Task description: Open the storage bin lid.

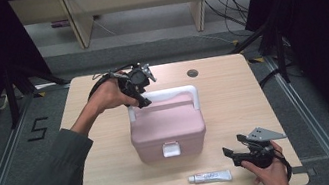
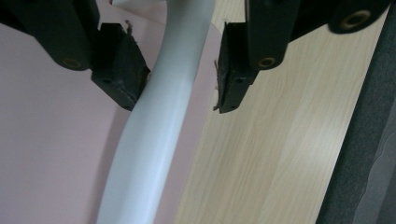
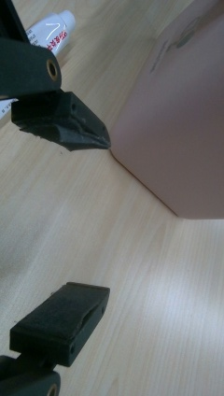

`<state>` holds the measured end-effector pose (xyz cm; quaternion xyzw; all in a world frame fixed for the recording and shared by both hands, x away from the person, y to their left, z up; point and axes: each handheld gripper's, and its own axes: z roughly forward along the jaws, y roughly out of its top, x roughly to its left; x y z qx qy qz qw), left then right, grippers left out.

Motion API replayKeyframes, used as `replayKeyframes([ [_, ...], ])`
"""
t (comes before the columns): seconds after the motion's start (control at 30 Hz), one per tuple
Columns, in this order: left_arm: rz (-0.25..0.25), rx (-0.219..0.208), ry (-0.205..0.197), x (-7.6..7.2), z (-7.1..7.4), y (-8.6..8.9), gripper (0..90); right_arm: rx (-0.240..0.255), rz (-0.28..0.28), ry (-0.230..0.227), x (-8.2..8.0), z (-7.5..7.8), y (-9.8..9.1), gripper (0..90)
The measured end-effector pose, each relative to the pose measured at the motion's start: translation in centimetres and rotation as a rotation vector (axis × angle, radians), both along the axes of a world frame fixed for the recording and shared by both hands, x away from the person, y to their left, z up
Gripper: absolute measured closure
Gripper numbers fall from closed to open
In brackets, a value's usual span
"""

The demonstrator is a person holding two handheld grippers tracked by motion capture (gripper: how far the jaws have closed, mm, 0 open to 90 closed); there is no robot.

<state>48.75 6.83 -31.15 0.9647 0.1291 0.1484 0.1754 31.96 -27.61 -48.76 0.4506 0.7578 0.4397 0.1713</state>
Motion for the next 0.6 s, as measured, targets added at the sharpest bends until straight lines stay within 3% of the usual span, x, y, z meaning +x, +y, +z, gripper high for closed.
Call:
replayKeyframes([
  [0.13, -0.016, 0.022, 0.002, -0.2, 0.0, -0.3, 61.2, -0.005, 0.006, 0.004, 0.0, 0.0, 0.0, 24.5],
  [0.4, -0.049, 0.059, -0.014, -0.3, 0.2, -0.4, 64.5, -0.003, 0.002, 0.007, 0.0, 0.0, 0.0, 24.5],
  [0.47, -0.054, 0.065, -0.018, -0.4, 0.4, -0.4, 65.0, -0.024, 0.008, -0.027, 0.1, 0.0, -0.2, 24.5],
  [0.6, -0.08, 0.076, -0.035, -0.5, 1.0, -0.5, 66.2, -0.004, 0.003, 0.005, 0.0, 0.0, 0.0, 24.5],
])
